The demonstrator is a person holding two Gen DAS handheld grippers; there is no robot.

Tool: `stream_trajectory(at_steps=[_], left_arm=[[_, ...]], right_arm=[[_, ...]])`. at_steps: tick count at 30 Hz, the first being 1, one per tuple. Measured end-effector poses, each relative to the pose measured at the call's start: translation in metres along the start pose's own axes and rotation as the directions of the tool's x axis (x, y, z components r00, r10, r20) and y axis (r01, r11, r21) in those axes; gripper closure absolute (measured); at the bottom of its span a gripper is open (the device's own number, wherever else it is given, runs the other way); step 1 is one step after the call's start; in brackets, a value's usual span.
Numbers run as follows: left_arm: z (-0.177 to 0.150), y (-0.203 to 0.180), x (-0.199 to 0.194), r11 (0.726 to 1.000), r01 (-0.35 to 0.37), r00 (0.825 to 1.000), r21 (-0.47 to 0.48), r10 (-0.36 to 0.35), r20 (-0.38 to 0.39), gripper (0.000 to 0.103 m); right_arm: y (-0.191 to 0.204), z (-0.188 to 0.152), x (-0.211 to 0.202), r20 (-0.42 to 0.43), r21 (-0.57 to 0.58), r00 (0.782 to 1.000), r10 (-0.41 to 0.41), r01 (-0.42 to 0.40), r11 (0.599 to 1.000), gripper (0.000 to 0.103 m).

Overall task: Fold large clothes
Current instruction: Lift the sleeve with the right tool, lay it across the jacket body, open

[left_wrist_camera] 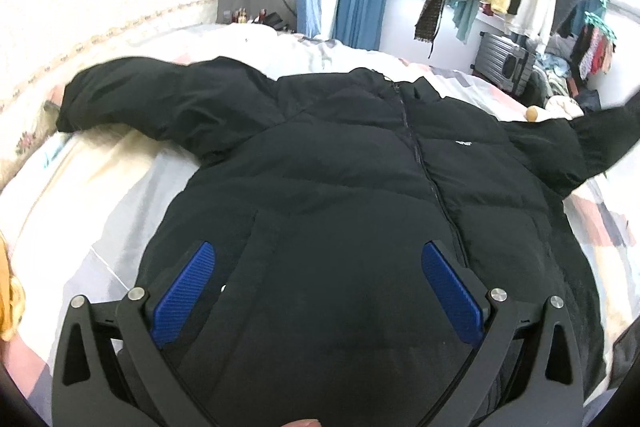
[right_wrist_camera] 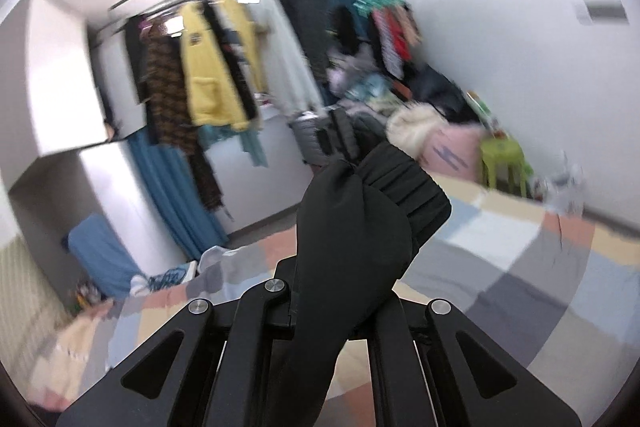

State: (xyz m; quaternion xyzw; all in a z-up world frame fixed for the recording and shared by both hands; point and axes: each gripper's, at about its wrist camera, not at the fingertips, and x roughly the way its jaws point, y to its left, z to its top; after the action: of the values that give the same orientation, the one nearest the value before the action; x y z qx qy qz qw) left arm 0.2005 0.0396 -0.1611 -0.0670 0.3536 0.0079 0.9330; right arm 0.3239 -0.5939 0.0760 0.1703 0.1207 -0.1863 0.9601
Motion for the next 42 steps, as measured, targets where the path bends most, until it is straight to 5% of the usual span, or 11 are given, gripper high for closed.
stream_trajectory(at_steps=[9,14,19,24,30,34,38,42], left_arm=[[0.0,0.002,-0.026,0.996,0.085,0.994,0.017,-0.086,0.061,0.0],[-0.004,0.006,-0.04,0.998,0.036,0.993,0.056,-0.042,0.11,0.0],[-0.003,0.018,-0.043,0.999,0.04,0.997,0.023,-0.041,0.07,0.0],[-0.003,0.034,-0.042,0.999,0.031,0.997,-0.021,-0.03,0.071,0.0],[-0.007,0.058,-0.031,0.991,0.051,0.998,-0.121,-0.047,0.033,0.0],[-0.01,0.069,-0.017,0.989,0.008,1.0,-0.146,-0.006,0.011,0.0],[-0.015,0.073,-0.002,0.987,0.01,1.0,-0.163,-0.014,-0.022,0.0],[-0.02,0.068,0.006,0.99,0.022,0.999,-0.142,-0.027,-0.038,0.0]], right_arm=[[0.145,-0.012,-0.048,0.025,-0.149,0.98,0.196,-0.19,0.97,0.099],[0.232,-0.048,-0.064,-0.006,-0.233,0.95,0.314,-0.306,0.923,0.099],[0.317,-0.106,-0.075,-0.096,-0.3,0.898,0.43,-0.438,0.847,0.097],[0.392,-0.192,-0.08,-0.229,-0.34,0.819,0.525,-0.573,0.745,0.095],[0.456,-0.304,-0.078,-0.413,-0.387,0.733,0.54,-0.678,0.625,0.093],[0.466,-0.377,-0.069,-0.516,-0.411,0.699,0.495,-0.709,0.573,0.093],[0.463,-0.438,-0.044,-0.608,-0.428,0.677,0.415,-0.72,0.547,0.092],[0.459,-0.452,-0.029,-0.653,-0.398,0.649,0.39,-0.732,0.553,0.091]])
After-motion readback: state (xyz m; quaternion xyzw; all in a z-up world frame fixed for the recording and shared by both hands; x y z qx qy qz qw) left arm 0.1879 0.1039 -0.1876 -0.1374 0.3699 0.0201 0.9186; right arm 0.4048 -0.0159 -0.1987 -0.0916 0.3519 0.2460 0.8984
